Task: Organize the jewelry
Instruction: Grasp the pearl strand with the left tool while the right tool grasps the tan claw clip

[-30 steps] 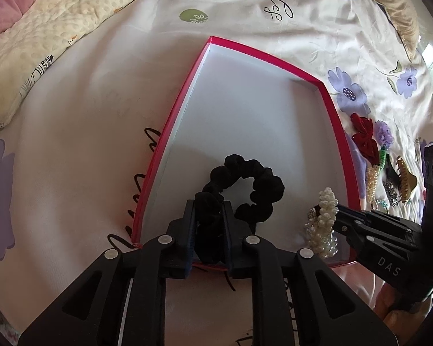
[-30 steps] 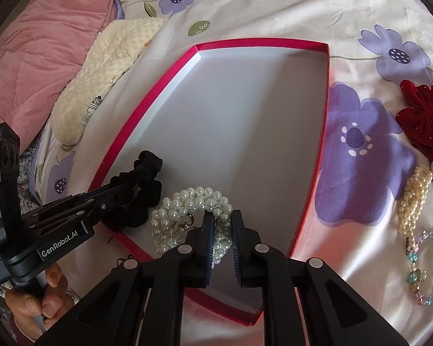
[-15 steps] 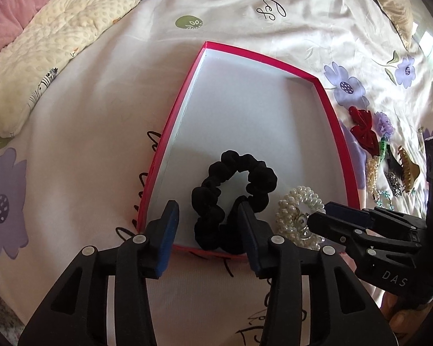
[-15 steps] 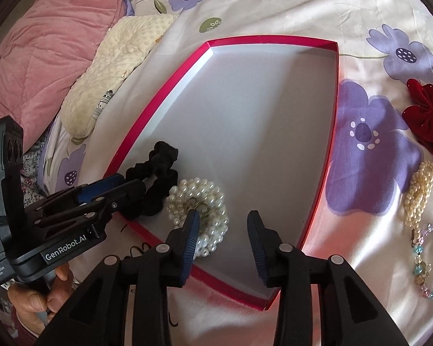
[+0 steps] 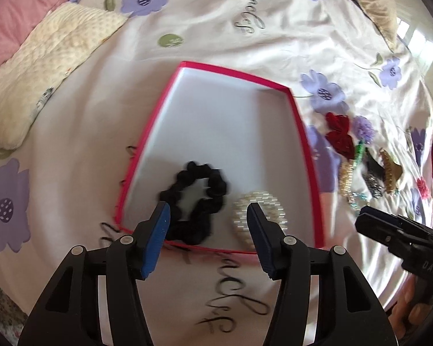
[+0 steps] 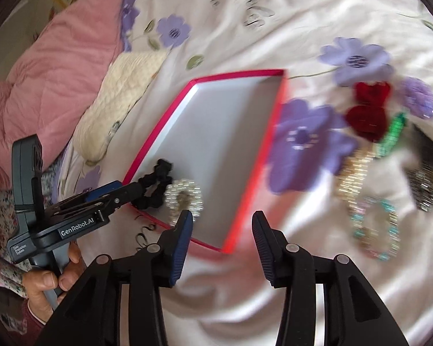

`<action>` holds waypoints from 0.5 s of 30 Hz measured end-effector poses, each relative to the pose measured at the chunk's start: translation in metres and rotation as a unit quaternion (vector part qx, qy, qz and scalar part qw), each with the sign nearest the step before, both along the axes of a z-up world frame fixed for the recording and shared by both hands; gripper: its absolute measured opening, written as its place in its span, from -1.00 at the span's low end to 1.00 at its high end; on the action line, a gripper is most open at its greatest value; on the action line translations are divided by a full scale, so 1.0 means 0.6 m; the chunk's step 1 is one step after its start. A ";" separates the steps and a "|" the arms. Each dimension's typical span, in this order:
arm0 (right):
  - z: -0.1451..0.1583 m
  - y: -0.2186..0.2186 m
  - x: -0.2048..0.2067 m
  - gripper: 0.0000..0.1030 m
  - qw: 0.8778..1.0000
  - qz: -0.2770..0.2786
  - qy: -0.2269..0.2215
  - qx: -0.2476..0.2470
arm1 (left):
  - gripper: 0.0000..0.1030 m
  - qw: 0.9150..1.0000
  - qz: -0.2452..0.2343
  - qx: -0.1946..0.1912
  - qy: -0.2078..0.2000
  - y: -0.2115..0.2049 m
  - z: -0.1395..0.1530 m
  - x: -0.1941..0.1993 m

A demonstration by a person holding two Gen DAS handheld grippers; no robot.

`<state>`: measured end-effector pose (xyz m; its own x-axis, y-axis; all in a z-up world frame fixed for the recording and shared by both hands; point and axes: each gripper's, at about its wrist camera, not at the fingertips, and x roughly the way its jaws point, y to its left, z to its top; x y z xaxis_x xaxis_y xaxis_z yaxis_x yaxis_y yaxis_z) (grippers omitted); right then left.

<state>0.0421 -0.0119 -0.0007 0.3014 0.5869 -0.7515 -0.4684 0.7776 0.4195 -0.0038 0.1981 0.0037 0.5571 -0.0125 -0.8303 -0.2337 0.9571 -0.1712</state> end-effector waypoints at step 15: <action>-0.002 -0.212 0.011 -0.10 0.992 -0.123 0.002 -0.006 | 0.08 0.996 -0.087 0.008 -0.001 -0.150 0.016 0.043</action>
<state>0.0485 -0.1391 -0.0021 0.4316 0.4860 -0.7599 -0.2612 0.8737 0.4104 0.0221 0.1080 0.0136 0.5490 -0.0953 -0.8304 -0.0645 0.9857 -0.1558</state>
